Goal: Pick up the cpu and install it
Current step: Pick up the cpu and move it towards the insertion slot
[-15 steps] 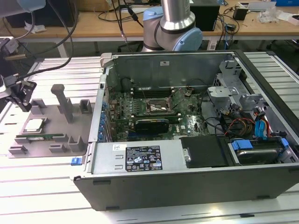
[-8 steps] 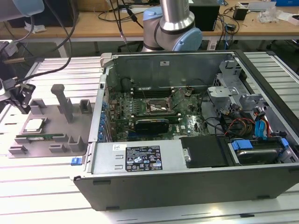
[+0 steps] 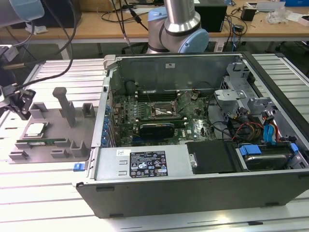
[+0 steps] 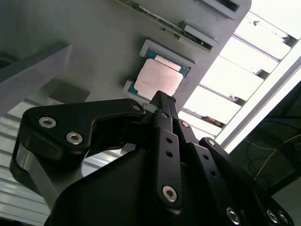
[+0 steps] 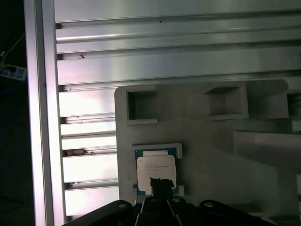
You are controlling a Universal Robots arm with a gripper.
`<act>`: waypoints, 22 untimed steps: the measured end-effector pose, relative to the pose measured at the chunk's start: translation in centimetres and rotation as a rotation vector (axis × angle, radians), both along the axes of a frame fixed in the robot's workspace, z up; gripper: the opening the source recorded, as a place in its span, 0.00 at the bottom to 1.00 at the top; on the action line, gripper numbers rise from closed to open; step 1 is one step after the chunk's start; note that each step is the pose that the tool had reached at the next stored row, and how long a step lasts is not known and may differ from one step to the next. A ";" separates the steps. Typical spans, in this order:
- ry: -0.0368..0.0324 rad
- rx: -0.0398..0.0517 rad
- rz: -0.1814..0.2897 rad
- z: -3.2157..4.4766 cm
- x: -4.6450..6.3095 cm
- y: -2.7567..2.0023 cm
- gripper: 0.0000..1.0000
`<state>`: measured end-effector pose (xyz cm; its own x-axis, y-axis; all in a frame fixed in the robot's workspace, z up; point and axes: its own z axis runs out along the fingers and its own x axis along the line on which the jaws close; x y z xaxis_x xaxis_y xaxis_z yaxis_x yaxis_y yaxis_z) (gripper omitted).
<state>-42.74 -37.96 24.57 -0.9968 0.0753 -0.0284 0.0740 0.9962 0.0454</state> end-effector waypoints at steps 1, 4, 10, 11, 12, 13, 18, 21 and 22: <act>0.0000 0.0000 0.000 -0.11 -0.1 0.00 0.11; 0.0000 0.0000 0.000 -0.37 -0.3 0.00 0.11; 0.0000 0.0000 0.000 -1.34 -0.7 -0.02 0.11; -0.0001 0.0000 0.000 -1.63 -0.7 -0.01 0.11; 0.0000 0.0000 0.000 -1.84 -0.7 -0.01 0.11; -0.0001 0.0000 0.000 -2.16 -0.7 -0.01 0.11; 0.0000 -0.0002 0.000 -3.33 -0.5 -0.01 0.11; 0.0000 -0.0004 0.000 -3.81 0.0 -0.01 0.11; -0.0001 -0.0003 0.000 -3.90 0.1 -0.01 0.11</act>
<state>-42.62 -37.96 20.67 -0.9968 0.0753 -0.0285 0.0740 0.9962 0.0451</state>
